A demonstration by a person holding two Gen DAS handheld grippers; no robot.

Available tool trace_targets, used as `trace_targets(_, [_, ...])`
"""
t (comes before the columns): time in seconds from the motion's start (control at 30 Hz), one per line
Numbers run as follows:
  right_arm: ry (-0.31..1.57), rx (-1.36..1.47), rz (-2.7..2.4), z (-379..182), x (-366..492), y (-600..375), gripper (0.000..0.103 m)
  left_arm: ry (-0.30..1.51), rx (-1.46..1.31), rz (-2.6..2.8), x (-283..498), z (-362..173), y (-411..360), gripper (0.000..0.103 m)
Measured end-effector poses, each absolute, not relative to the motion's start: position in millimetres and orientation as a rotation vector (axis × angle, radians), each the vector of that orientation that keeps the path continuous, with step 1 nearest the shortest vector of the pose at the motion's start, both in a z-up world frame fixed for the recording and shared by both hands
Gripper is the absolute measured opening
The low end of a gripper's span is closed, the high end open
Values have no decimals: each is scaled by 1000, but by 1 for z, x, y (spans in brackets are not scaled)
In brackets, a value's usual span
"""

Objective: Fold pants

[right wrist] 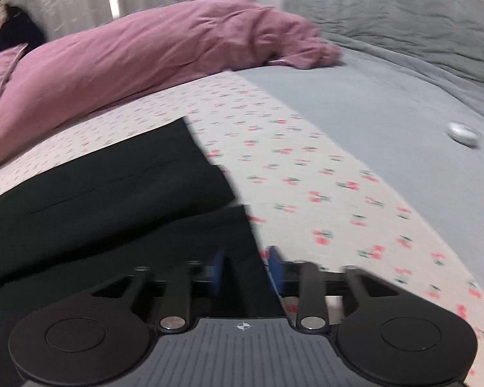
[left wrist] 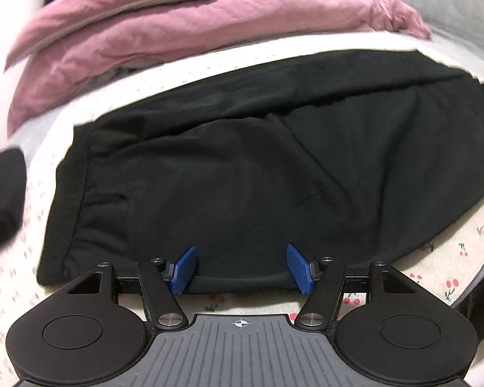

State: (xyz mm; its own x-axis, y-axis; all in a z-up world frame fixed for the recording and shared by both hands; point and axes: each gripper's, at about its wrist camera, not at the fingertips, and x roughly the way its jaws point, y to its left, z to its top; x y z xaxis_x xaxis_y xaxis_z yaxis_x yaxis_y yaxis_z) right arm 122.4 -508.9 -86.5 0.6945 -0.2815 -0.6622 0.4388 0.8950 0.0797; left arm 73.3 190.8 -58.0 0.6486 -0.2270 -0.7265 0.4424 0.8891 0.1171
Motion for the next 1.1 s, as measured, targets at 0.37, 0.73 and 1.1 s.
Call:
trace_targets(0.37, [669, 190, -639, -90, 99, -536, 12, 843, 215, -412, 80, -58, 203, 68])
trace_targets(0.73, [626, 134, -449, -50, 119, -493, 76, 772, 176, -468, 127, -20, 170, 74])
trace_targets(1.1, [630, -104, -214, -33, 217, -417, 85, 718, 267, -508, 244, -10, 77, 80])
